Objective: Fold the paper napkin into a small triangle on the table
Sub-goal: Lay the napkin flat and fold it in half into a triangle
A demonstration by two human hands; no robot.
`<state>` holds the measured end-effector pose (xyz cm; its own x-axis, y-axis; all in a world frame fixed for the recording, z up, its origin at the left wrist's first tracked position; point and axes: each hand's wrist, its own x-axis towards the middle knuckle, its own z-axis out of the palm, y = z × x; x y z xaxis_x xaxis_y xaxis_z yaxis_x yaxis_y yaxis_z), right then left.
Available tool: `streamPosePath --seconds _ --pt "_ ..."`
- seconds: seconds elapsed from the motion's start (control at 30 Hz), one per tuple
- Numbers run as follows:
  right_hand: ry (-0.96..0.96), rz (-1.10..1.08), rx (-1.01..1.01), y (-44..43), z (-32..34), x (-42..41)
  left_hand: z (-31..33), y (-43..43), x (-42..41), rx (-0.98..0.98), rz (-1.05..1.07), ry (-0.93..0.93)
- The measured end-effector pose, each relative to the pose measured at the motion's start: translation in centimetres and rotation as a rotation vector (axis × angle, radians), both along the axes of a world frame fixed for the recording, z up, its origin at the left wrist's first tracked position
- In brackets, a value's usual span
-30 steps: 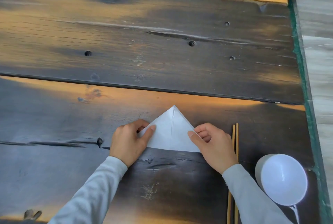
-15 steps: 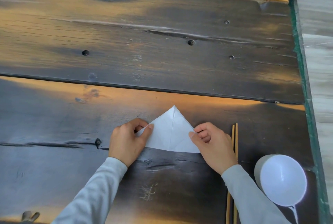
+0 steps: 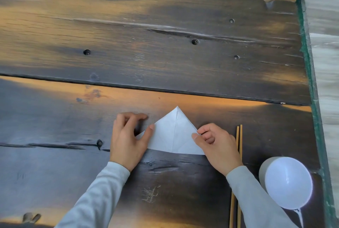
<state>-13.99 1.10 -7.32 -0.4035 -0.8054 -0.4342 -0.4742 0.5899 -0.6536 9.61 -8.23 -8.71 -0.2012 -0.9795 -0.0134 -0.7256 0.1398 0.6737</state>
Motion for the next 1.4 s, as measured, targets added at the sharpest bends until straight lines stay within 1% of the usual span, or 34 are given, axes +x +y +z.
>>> streamPosePath --seconds 0.07,0.13,0.2,0.3,0.4,0.5,0.77,1.13,1.4 --pt "-0.004 0.001 -0.002 0.0 0.0 0.0 -0.1 0.3 -0.1 -0.127 -0.106 -0.080" --pt "-0.007 -0.002 -0.004 0.0 0.0 0.0 -0.3 0.6 -0.4 -0.239 -0.273 -0.161" --pt "-0.010 -0.004 -0.003 0.0 0.0 0.0 -0.6 0.8 -0.7 -0.308 -0.447 -0.208" --pt "-0.023 -0.014 -0.015 0.1 0.0 0.0 -1.0 1.5 -1.1 -0.347 -0.629 -0.317" --pt "-0.026 -0.021 -0.013 0.0 0.0 0.0 -1.4 2.3 -1.2 -0.341 -0.732 -0.421" --pt "-0.021 -0.023 -0.014 0.0 -0.1 0.1 -1.7 2.4 -1.0 -0.309 -0.743 -0.489" --pt "0.002 -0.031 -0.023 0.1 0.0 0.3 -1.9 2.1 -0.9 -0.219 -0.755 -0.586" --pt "0.000 -0.047 -0.017 0.1 0.1 0.4 -1.7 2.0 -0.9 -0.169 -0.752 -0.575" --pt "0.010 -0.102 -0.058 0.1 0.2 0.6 -1.8 2.0 -1.0 -0.177 -0.754 -0.590"
